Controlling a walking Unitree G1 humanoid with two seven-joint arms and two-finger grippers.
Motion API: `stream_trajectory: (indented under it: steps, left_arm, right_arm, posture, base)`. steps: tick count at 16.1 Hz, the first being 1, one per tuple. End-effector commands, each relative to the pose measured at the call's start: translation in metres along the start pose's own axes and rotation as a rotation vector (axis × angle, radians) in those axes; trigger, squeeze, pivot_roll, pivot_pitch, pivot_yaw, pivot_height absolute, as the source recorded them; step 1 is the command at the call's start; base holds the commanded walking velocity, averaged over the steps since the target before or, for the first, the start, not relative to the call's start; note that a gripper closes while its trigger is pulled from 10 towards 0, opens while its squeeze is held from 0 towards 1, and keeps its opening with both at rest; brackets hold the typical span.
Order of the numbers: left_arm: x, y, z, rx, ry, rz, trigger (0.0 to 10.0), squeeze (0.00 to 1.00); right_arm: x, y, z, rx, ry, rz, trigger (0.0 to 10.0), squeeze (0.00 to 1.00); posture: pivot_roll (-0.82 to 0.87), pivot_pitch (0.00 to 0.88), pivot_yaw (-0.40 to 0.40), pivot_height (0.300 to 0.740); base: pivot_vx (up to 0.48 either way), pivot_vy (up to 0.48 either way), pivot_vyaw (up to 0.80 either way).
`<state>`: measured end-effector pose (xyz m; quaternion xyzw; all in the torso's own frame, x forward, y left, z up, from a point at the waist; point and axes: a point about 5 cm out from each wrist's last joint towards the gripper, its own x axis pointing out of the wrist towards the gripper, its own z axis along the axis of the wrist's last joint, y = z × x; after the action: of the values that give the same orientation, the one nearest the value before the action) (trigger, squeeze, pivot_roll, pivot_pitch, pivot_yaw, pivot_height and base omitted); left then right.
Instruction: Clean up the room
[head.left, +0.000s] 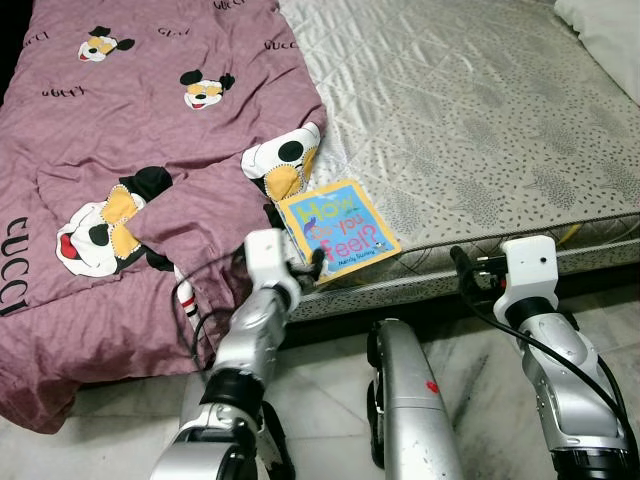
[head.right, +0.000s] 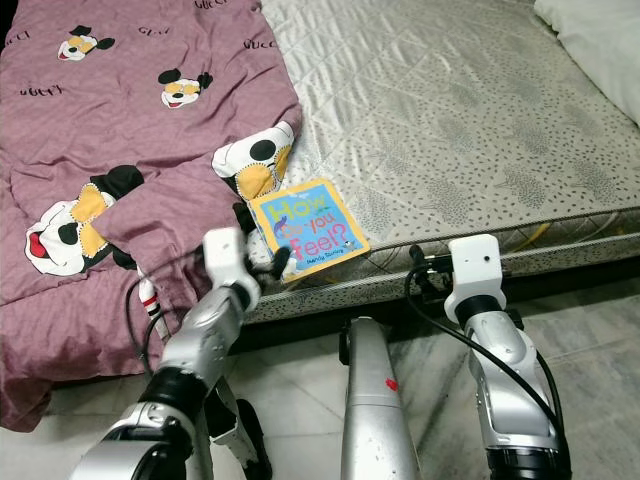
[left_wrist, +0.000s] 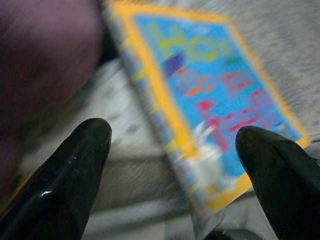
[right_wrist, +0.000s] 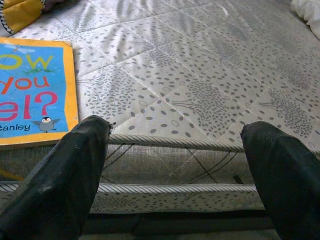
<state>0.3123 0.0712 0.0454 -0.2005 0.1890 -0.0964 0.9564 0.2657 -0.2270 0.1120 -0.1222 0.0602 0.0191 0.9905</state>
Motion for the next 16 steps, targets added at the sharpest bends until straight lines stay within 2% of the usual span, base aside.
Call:
stream_trajectory:
  steps: [1, 4, 5, 6, 7, 8, 10, 13, 15, 16]
  left_arm:
    - [-0.004, 0.008, -0.015, -0.047, 0.053, 0.042, 10.0, 1.0]
    - [-0.003, 0.017, -0.021, -0.082, 0.079, 0.071, 10.0, 1.0]
    - [0.001, 0.017, -0.016, -0.095, 0.081, 0.06, 10.0, 0.78]
    - [0.003, 0.017, -0.013, -0.095, 0.074, 0.055, 10.0, 0.66]
    - [0.006, 0.014, -0.008, -0.109, 0.063, 0.031, 10.0, 0.18]
    - [0.008, 0.011, -0.004, -0.114, 0.053, 0.014, 10.0, 0.0]
    - [0.012, 0.006, 0.001, -0.114, 0.046, -0.013, 10.0, 0.0]
    - [0.017, -0.002, -0.001, -0.126, 0.088, -0.046, 10.0, 0.0]
    - [0.017, -0.004, -0.004, -0.178, 0.111, -0.07, 10.0, 0.0]
    - [0.018, -0.003, -0.005, -0.231, 0.13, -0.085, 10.0, 0.0]
  right_arm:
    - [-0.003, -0.003, -0.003, -0.006, 0.007, -0.006, 10.0, 0.0]
    - [-0.003, -0.003, -0.001, -0.006, 0.006, -0.001, 10.0, 0.0]
    - [-0.004, -0.003, -0.001, -0.01, 0.006, 0.002, 10.0, 0.0]
    - [-0.004, -0.004, -0.001, -0.012, 0.006, 0.002, 10.0, 0.0]
    - [-0.005, -0.005, 0.0, -0.016, 0.006, 0.0, 10.0, 0.0]
    - [-0.005, -0.007, 0.0, -0.019, 0.008, -0.002, 10.0, 0.0]
    - [-0.006, -0.007, 0.0, -0.021, 0.008, -0.004, 10.0, 0.0]
    - [-0.005, -0.005, 0.001, -0.023, 0.007, 0.003, 10.0, 0.0]
    - [-0.004, -0.004, 0.003, -0.026, 0.003, 0.007, 10.0, 0.0]
    - [-0.004, -0.005, 0.003, -0.027, 0.001, 0.004, 10.0, 0.0]
  posture:
    - [-0.24, 0.153, 0.043, 0.559]
    - [-0.24, 0.159, 0.034, 0.559]
    - [-0.25, 0.162, 0.029, 0.559]
    - [-0.25, 0.165, 0.028, 0.559]
    - [-0.26, 0.165, 0.026, 0.559]
    - [-0.26, 0.167, 0.024, 0.559]
    - [-0.27, 0.167, 0.023, 0.559]
    - [-0.27, 0.165, 0.019, 0.559]
    - [-0.28, 0.164, 0.02, 0.559]
    - [-0.28, 0.165, 0.023, 0.559]
  base:
    - [0.0, 0.0, 0.0]
    - [0.0, 0.0, 0.0]
    - [0.0, 0.0, 0.0]
    - [0.0, 0.0, 0.0]
    - [0.0, 0.0, 0.0]
    - [0.0, 0.0, 0.0]
    - [0.0, 0.0, 0.0]
    - [0.0, 0.0, 0.0]
    - [0.0, 0.0, 0.0]
    - [0.0, 0.0, 0.0]
